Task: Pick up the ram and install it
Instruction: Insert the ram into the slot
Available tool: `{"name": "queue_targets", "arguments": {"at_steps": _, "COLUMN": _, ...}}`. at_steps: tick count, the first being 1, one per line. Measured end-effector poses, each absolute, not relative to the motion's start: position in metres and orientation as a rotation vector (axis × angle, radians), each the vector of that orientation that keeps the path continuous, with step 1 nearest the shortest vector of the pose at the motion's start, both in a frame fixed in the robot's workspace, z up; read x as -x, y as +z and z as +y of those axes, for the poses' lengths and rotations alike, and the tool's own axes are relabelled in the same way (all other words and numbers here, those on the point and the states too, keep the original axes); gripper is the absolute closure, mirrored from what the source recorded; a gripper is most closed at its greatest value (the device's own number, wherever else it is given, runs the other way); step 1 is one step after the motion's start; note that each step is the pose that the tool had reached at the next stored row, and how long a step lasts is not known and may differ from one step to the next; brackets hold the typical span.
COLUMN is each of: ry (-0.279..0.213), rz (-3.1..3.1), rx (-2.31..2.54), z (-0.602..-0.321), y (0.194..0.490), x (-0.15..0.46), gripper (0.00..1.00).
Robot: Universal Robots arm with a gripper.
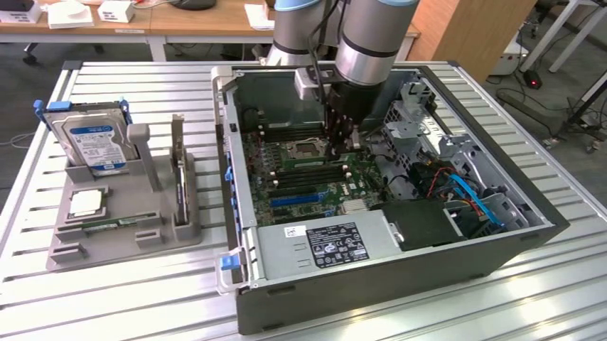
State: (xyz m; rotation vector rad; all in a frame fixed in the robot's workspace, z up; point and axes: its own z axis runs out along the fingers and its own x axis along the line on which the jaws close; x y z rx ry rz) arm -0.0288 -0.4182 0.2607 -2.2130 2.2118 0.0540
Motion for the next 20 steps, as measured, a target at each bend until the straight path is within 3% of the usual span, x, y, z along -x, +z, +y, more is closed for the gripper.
{"name": "queue_targets", "arguments": {"at_steps": 20, "ry": 0.054, "rz": 2.213, "rx": 2.212, "z": -0.4202, "y": 0.2526, "x": 0.0312, "gripper": 0.89}}
